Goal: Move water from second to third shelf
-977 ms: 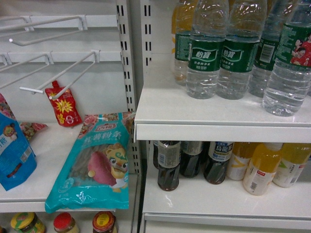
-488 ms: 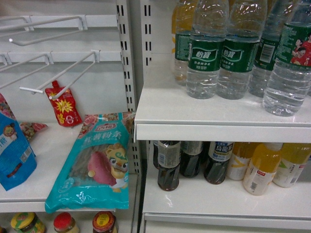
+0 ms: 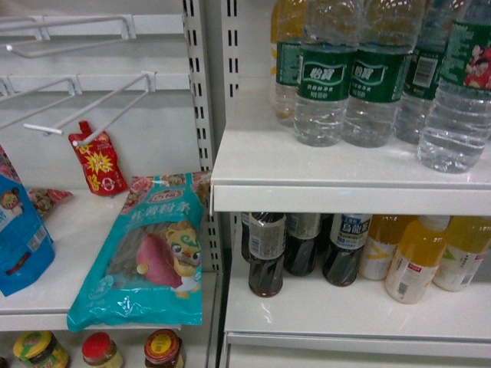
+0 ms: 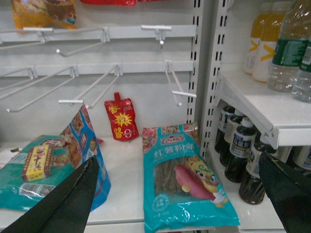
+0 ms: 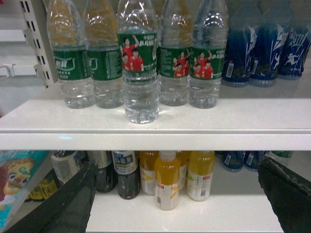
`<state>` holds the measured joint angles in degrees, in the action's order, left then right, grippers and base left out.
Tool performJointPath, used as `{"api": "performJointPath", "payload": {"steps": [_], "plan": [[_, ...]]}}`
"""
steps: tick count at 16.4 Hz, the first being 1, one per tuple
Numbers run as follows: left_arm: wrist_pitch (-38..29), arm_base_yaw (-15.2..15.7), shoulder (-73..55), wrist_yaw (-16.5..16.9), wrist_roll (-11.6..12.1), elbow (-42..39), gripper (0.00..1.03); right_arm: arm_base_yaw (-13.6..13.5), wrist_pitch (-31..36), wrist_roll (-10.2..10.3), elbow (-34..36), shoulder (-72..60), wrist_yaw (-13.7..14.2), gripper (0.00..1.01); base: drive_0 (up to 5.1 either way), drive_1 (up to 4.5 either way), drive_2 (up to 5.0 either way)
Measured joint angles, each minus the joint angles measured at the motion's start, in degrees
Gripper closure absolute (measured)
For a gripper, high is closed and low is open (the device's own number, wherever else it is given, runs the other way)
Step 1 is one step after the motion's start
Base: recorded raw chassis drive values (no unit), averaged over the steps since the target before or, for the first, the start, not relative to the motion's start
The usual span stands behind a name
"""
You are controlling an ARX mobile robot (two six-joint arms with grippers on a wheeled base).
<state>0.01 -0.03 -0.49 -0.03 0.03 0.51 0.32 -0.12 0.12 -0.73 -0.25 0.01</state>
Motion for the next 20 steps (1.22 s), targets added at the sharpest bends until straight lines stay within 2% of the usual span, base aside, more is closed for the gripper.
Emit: {"api": "performJointPath", "payload": {"steps": [20], "plan": [[0.3,0.0,0.0,0.0,0.0,0.0,0.05,0.0,-0.2,-0.2,0.0,0.0,0.0,0.03,0.0,0.0,0.0]]}}
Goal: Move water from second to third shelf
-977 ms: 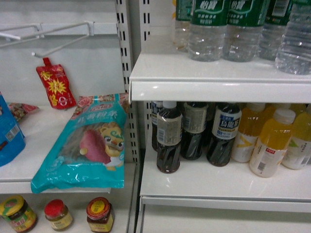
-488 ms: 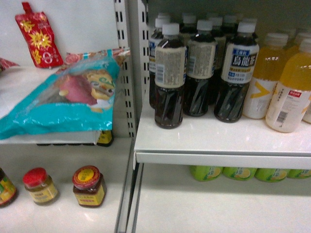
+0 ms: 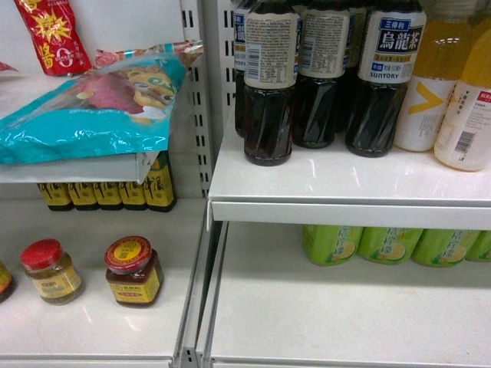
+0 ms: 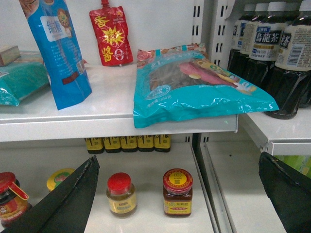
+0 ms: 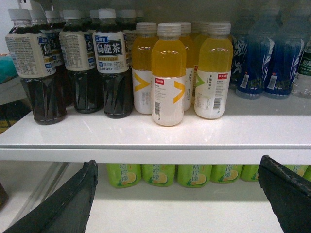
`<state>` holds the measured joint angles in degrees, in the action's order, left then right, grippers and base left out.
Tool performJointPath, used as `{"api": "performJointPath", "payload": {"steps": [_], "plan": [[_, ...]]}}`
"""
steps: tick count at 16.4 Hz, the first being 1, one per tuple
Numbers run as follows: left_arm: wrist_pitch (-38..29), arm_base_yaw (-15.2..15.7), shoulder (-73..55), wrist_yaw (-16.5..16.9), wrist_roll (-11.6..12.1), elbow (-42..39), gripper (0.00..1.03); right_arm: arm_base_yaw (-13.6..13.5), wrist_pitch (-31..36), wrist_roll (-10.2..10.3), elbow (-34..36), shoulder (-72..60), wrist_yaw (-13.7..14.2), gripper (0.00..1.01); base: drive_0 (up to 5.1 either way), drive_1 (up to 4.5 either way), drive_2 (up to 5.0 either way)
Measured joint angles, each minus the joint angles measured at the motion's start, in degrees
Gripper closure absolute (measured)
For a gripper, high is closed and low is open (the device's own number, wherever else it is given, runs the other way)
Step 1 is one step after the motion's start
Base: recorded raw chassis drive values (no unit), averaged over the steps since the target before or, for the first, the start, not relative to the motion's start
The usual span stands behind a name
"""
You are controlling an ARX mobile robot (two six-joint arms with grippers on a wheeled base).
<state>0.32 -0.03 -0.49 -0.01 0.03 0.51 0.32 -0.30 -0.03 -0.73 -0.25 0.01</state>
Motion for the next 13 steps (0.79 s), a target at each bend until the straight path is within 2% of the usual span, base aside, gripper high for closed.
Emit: {"api": "performJointPath", "payload": {"steps": [13], "plan": [[0.0,0.0,0.0,0.0,0.0,0.0,0.05,0.0,0.0,0.0,0.0,0.0,0.0,0.03,0.0,0.0,0.0]]}}
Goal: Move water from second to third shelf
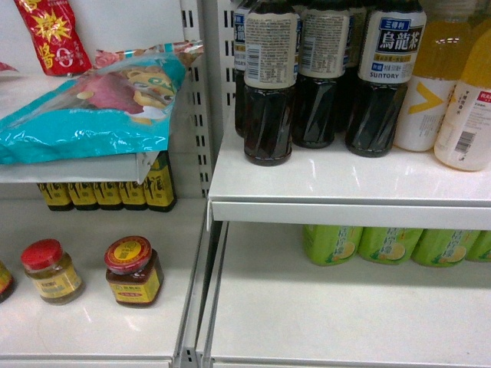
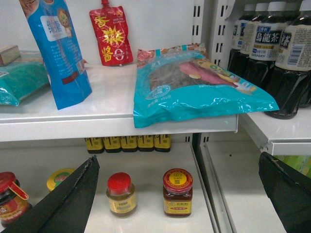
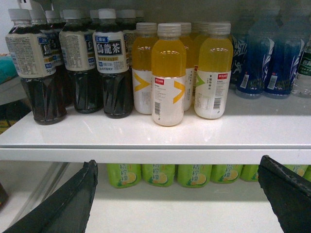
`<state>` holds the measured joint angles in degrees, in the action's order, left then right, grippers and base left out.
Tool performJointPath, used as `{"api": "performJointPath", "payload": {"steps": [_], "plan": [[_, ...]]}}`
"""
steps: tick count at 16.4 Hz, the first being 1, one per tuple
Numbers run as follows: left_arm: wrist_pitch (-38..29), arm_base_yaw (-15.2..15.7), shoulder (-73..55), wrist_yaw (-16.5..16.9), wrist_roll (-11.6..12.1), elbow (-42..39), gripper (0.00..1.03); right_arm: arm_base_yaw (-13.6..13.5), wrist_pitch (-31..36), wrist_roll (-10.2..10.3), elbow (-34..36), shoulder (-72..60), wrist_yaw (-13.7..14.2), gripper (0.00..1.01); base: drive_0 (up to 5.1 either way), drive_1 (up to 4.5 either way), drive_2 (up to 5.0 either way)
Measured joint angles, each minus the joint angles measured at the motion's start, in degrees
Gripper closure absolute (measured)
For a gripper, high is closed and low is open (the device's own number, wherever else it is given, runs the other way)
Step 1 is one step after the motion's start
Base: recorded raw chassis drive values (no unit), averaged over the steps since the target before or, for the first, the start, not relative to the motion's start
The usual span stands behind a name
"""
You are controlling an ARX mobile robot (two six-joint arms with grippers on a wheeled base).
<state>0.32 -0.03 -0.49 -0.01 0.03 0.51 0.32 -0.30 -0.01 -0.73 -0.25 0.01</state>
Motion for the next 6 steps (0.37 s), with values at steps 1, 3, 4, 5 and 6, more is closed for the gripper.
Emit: {"api": "performJointPath", "payload": {"steps": [1,3,4,5,6], "plan": [[0.0,0.0,0.0,0.0,0.0,0.0,0.05,0.0,0.0,0.0,0.0,0.0,0.0,0.03,0.0,0.0,0.0],[0.0,0.0,0.0,0.0,0.0,0.0,0.05,0.0,0.0,0.0,0.0,0.0,0.0,0.03,0.0,0.0,0.0],[0.0,0.0,0.0,0.0,0.0,0.0,0.05,0.0,0.0,0.0,0.0,0.0,0.0,0.03,0.0,0.0,0.0],[0.0,0.0,0.0,0.0,0.0,0.0,0.05,0.0,0.0,0.0,0.0,0.0,0.0,0.03,0.0,0.0,0.0],[0.0,0.0,0.0,0.0,0.0,0.0,0.05,0.0,0.0,0.0,0.0,0.0,0.0,0.03,0.0,0.0,0.0]]}}
